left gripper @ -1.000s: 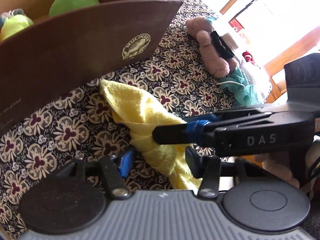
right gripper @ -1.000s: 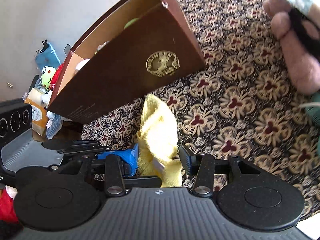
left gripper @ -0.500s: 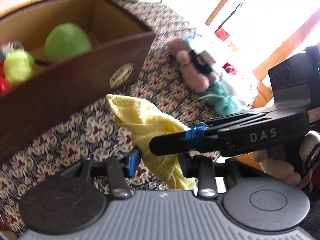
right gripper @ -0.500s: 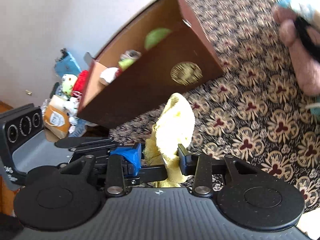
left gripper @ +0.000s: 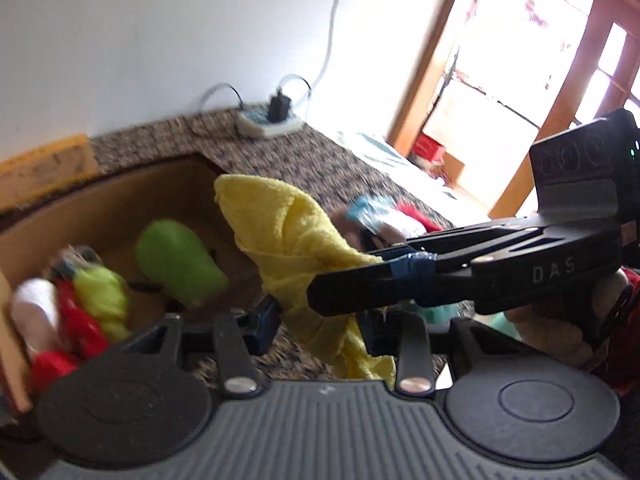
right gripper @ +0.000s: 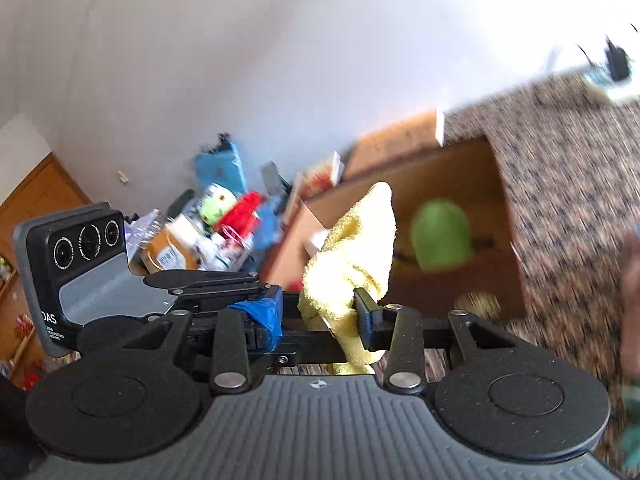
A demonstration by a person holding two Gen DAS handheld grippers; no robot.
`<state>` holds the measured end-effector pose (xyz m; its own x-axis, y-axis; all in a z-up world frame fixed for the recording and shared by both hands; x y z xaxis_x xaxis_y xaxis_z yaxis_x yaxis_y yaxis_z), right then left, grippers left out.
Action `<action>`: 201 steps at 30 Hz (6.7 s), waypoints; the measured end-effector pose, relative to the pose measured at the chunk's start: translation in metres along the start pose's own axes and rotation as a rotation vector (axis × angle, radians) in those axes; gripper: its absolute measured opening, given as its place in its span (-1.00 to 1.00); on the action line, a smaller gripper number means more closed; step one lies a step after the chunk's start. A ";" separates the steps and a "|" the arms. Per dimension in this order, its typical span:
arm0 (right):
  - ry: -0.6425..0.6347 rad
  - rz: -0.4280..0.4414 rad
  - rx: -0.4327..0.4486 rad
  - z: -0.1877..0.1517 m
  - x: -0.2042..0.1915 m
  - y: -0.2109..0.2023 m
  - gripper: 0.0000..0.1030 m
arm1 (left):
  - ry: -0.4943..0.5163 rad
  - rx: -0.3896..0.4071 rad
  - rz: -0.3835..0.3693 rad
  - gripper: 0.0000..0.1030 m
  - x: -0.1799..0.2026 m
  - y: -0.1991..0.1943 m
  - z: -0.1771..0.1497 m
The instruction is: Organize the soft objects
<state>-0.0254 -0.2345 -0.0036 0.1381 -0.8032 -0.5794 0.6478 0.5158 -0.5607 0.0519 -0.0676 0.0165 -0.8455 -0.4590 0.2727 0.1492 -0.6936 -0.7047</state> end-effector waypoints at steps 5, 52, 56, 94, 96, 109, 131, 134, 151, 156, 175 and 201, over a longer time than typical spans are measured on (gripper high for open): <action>-0.078 0.050 0.048 0.037 -0.017 0.025 -0.58 | -0.053 0.070 0.097 -0.33 -0.037 -0.024 0.012; 0.190 -0.285 0.194 0.118 0.065 0.079 -0.52 | -0.288 -0.145 0.029 -0.11 -0.107 0.141 0.093; 0.193 -0.305 0.238 0.114 0.074 0.060 -0.52 | -0.336 -0.221 -0.027 -0.16 -0.099 0.180 0.095; 0.111 -0.272 0.159 0.082 0.048 0.058 -0.52 | -0.441 -0.205 0.386 0.16 -0.123 0.121 0.054; 0.119 -0.269 0.162 0.078 0.052 0.053 -0.52 | -0.423 -0.189 0.436 0.18 -0.116 0.112 0.056; 0.034 -0.224 0.141 0.068 0.076 0.018 -0.52 | -0.411 -0.119 0.642 0.24 -0.040 0.091 0.066; -0.008 -0.352 0.110 0.000 0.192 -0.139 -0.52 | -0.299 -0.225 0.524 0.32 0.126 0.218 0.065; -0.007 -0.347 0.118 -0.007 0.194 -0.145 -0.52 | -0.314 -0.232 0.548 0.33 0.128 0.219 0.068; -0.146 -0.186 -0.040 -0.017 0.089 -0.052 -0.50 | -0.552 -0.177 0.816 0.41 0.039 0.091 0.000; -0.164 -0.181 -0.112 -0.023 0.040 -0.004 -0.50 | -0.569 -0.233 0.827 0.49 0.000 0.050 -0.033; -0.013 -0.372 -0.109 -0.015 -0.043 0.054 -0.49 | -0.459 -0.171 0.775 0.50 -0.058 -0.015 -0.028; -0.134 -0.472 0.017 0.077 -0.041 0.088 -0.49 | -0.485 -0.093 0.845 0.70 -0.115 -0.021 0.042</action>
<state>0.0840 -0.1792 0.0163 -0.0793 -0.9801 -0.1822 0.6750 0.0817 -0.7333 0.1678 -0.0230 0.0272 -0.1732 -0.9775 -0.1202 0.5504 0.0051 -0.8349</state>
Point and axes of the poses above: each gripper's, at about its wrist camera, not at the fingertips, and y roughly the way its jaws point, x to its right, z to its top, the point moved 3 cm from there along y, roughly the way its jaws point, and after that the axes turned 8 degrees about -x, right-handed, at the moved point
